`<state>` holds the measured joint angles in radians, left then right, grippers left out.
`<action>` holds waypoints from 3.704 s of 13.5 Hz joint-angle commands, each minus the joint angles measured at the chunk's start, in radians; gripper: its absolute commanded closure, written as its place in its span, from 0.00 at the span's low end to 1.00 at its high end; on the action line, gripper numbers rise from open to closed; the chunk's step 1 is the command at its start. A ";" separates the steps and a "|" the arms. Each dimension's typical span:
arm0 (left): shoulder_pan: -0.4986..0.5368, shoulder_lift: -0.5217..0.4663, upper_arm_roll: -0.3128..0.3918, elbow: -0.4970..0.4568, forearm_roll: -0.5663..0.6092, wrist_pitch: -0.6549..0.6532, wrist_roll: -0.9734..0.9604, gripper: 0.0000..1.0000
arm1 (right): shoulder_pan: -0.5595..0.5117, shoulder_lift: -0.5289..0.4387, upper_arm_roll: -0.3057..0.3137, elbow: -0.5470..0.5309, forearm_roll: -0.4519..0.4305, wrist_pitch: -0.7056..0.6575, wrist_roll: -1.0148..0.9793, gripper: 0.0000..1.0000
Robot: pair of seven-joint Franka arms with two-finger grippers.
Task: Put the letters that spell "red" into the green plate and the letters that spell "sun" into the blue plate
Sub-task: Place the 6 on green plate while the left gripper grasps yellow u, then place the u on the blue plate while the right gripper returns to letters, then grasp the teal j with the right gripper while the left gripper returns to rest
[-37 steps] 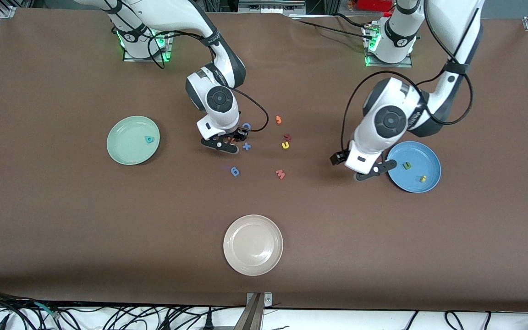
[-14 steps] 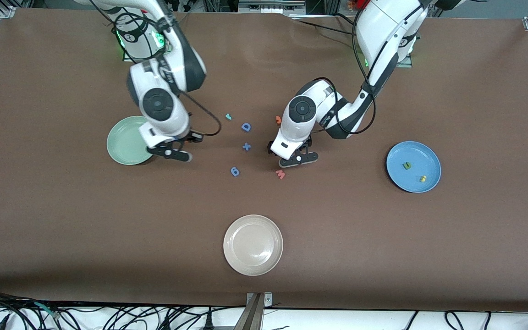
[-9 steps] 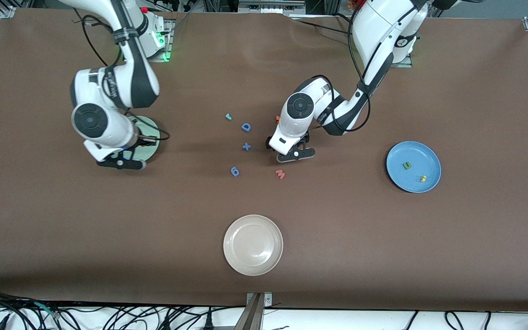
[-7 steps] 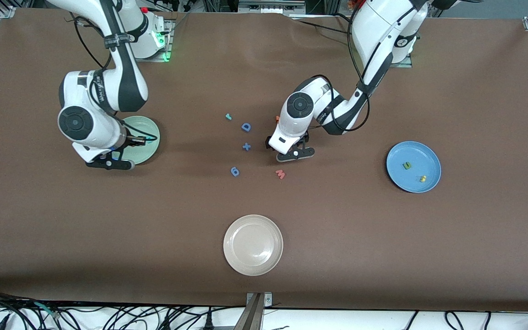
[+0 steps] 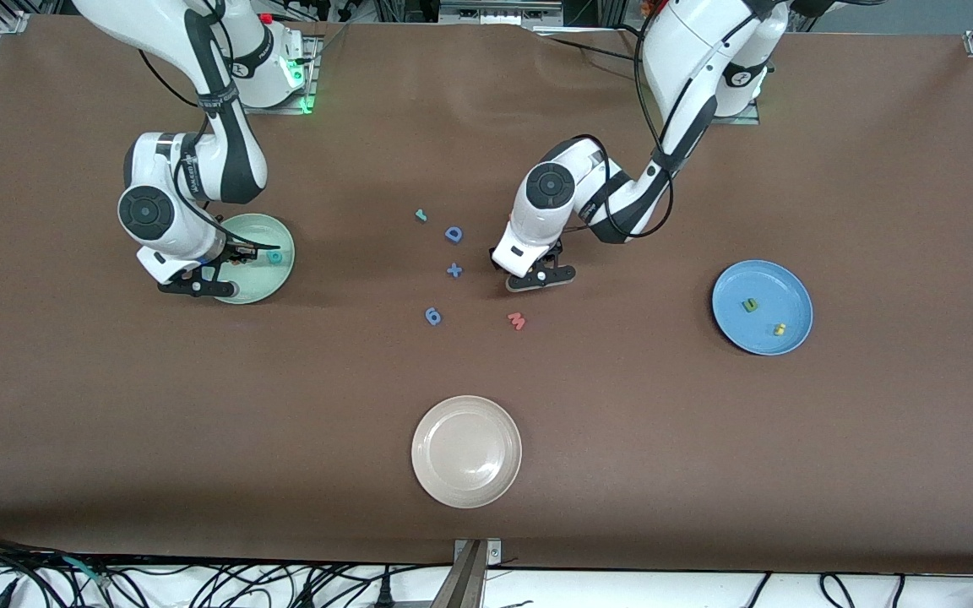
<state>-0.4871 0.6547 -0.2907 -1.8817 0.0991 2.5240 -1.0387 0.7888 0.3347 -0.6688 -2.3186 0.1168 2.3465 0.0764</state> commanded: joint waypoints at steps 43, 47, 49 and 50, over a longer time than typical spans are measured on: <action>0.495 -0.524 0.243 -0.056 -0.134 -0.609 0.989 0.00 | 0.020 -0.036 0.597 0.027 0.024 0.254 0.040 0.01; 0.469 -0.596 0.320 -0.007 -0.136 -0.732 1.095 0.00 | 0.049 0.032 0.600 0.025 0.026 0.320 0.059 0.02; 0.467 -0.606 0.331 0.074 -0.137 -0.821 1.102 0.00 | 0.070 0.047 0.601 0.022 0.026 0.317 0.095 0.02; 0.466 -0.606 0.331 0.138 -0.136 -0.877 1.102 0.00 | 0.085 0.053 0.601 0.022 0.026 0.317 0.117 0.02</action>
<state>-0.0032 0.0579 0.0235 -1.8428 -0.0066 1.7447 0.0318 0.8448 0.3799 -0.0668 -2.2896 0.1529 2.6450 0.1469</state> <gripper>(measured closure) 0.000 0.022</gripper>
